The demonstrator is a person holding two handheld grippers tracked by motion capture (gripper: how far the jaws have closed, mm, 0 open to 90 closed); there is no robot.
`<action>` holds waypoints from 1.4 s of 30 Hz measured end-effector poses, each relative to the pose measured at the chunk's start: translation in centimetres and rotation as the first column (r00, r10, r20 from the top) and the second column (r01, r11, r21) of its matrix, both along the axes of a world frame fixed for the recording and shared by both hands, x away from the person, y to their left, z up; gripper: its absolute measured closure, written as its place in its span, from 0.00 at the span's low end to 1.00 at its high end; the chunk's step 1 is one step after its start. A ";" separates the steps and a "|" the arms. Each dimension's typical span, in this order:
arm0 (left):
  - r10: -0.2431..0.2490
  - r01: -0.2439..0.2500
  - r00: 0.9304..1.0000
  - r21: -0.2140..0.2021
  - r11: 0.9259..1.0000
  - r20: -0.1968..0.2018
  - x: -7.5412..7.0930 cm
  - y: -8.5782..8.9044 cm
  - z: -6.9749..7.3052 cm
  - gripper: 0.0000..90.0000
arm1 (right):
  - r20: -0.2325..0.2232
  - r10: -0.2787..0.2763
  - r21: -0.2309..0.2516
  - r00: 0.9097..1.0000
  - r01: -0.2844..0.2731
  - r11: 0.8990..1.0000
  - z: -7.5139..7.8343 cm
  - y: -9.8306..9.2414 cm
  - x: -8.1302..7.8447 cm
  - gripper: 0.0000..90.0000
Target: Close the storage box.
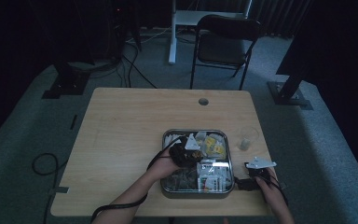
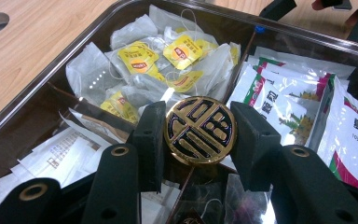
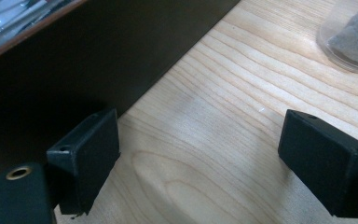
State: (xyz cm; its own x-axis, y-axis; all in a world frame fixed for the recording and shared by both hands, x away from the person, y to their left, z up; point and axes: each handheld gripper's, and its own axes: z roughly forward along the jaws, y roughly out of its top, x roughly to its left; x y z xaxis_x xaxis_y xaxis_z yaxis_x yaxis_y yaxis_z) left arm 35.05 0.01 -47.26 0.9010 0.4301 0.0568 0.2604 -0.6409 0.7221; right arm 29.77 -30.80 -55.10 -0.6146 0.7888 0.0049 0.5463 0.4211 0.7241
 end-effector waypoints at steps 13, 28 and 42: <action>-0.022 0.014 0.997 -0.102 0.995 -0.080 0.2 1.2 0.7 0.24 | 0.000 0.000 0.000 1.000 0.000 1.000 0.0 0.0 0.0 0.13; -0.019 0.009 0.998 -0.159 0.987 -0.060 0.2 2.6 1.4 0.00 | 0.000 0.001 0.000 1.000 -0.001 1.000 0.0 0.0 0.0 0.13; 0.018 -0.023 0.999 -0.158 0.987 -0.039 0.1 5.0 1.8 0.00 | 0.000 0.000 0.001 1.000 0.000 1.000 0.0 0.0 0.0 0.13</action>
State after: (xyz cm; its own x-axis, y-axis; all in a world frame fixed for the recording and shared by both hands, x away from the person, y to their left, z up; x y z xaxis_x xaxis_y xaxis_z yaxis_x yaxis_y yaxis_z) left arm 35.15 5.01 -45.45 0.8921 0.4494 -0.0469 0.3010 -0.5136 0.8035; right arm 29.77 -30.80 -55.11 -0.6149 0.7886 0.0052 0.5458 0.4208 0.7246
